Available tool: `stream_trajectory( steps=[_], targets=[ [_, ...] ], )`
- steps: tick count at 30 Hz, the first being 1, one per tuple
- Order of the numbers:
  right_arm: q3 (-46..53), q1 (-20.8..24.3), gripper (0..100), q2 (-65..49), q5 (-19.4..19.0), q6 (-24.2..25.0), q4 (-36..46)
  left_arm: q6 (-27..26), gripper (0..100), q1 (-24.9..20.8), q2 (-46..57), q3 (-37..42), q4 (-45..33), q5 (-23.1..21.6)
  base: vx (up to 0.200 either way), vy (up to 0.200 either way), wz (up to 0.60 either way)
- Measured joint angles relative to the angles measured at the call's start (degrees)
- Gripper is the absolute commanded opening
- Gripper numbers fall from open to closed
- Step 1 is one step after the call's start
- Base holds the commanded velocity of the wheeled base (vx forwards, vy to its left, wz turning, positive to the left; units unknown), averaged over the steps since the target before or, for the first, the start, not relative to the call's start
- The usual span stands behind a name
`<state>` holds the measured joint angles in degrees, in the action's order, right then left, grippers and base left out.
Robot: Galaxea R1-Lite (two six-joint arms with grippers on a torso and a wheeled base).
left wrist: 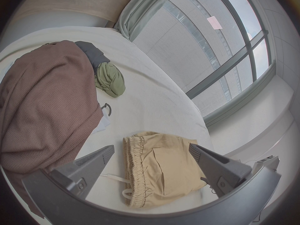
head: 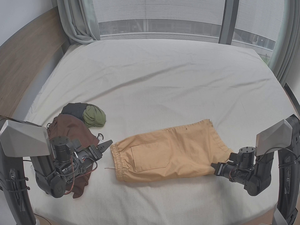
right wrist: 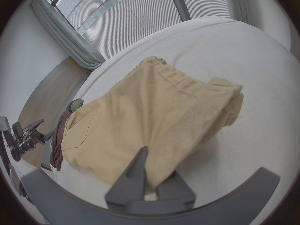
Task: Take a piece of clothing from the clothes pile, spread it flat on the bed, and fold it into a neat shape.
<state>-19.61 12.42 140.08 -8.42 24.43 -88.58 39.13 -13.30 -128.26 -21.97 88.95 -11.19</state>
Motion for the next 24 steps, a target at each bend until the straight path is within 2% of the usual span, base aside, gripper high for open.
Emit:
stream_trajectory(
  steps=[4,11,17,24],
  targets=[
    [0.0,0.3,100,0.1,0.0,0.0,0.0,-0.2,100,0.2,0.3,-0.2,0.0,-0.5,0.000,0.000,0.00],
    [2.3,1.7,100,-0.9,-1.1,0.2,0.1,-1.6,100,0.8,0.9,0.1,0.0,-4.6,0.000,0.000,0.00],
    [5.8,4.7,100,-4.7,-3.9,-0.2,0.1,-8.4,100,1.1,1.4,2.2,0.0,-10.1,0.000,0.000,0.00],
    [10.4,9.4,100,-11.9,-10.6,-0.4,0.2,-10.5,100,1.9,1.4,4.5,0.0,-18.3,0.000,0.000,0.00]
  ],
)
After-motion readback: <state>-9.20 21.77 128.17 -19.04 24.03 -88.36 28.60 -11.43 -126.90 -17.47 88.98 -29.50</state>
